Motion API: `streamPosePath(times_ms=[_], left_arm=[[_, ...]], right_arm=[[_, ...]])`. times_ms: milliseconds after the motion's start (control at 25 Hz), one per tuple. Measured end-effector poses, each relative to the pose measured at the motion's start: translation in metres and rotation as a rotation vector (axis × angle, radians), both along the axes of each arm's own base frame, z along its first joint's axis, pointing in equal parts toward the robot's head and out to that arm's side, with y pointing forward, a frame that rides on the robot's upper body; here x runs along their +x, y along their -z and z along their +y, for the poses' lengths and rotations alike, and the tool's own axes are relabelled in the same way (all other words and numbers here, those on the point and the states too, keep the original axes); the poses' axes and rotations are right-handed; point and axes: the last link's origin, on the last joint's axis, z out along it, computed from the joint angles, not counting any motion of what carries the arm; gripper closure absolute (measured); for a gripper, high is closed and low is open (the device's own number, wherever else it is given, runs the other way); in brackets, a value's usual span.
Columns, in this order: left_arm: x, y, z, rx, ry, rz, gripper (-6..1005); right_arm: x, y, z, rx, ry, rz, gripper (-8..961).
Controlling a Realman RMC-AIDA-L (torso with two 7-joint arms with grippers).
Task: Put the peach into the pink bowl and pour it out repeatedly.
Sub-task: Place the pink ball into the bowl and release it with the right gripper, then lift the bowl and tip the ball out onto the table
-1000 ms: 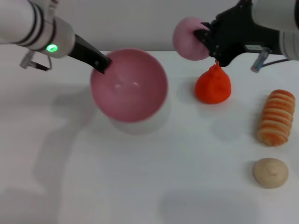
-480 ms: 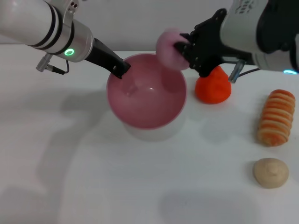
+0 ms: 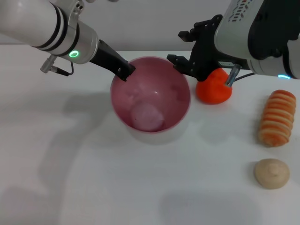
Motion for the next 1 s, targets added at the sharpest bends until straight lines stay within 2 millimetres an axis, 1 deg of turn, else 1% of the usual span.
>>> streamPosePath(times_ms=[120,200,320,360,400,480,520,560,640,680,720,760,840,920,1000], left_arm=[[0.0,0.002,-0.001,-0.006,0.0,-0.003,921],[0.0,0.002,-0.002,-0.006,0.001,-0.007,921],[0.002,0.002,-0.002,0.006,0.026,-0.018,921],[0.006,0.005,-0.005,0.041,0.087,-0.021,921],[0.006,0.005,-0.005,0.041,0.087,-0.021,921],[0.014,0.011,-0.01,0.099,0.183,-0.026,921],[0.014,0.011,-0.01,0.099,0.183,-0.026,921],[0.019,0.015,-0.013,0.176,0.267,-0.048,921],[0.022,0.018,-0.015,0.207,0.304,-0.057,921],[0.023,0.019,-0.017,0.232,0.335,-0.061,921],[0.03,0.023,-0.022,0.29,0.415,-0.068,920],[0.03,0.023,-0.022,0.29,0.415,-0.068,920],[0.038,0.028,-0.029,0.335,0.504,-0.069,920],[0.045,0.035,-0.035,0.375,0.593,-0.069,920],[0.05,0.041,-0.041,0.408,0.679,-0.062,920]], right_arm=[[0.003,-0.002,0.002,0.02,0.001,0.01,531],[0.008,-0.007,0.006,0.071,0.009,0.047,496],[0.022,-0.019,0.018,0.191,0.037,0.157,496],[0.028,-0.023,0.021,0.231,0.054,0.21,496],[0.036,-0.027,0.026,0.274,0.081,0.277,496],[0.05,-0.033,0.032,0.329,0.138,0.391,496],[0.059,-0.037,0.035,0.361,0.174,0.456,496],[0.07,-0.041,0.038,0.392,0.215,0.513,496],[0.092,-0.047,0.045,0.454,0.29,0.597,496],[0.104,-0.049,0.048,0.485,0.329,0.624,496],[0.116,-0.051,0.051,0.516,0.365,0.644,496],[0.126,-0.051,0.053,0.539,0.392,0.654,496],[0.145,-0.051,0.056,0.584,0.448,0.675,496],[0.157,-0.051,0.057,0.614,0.483,0.687,496],[0.164,-0.051,0.057,0.628,0.504,0.689,497]])
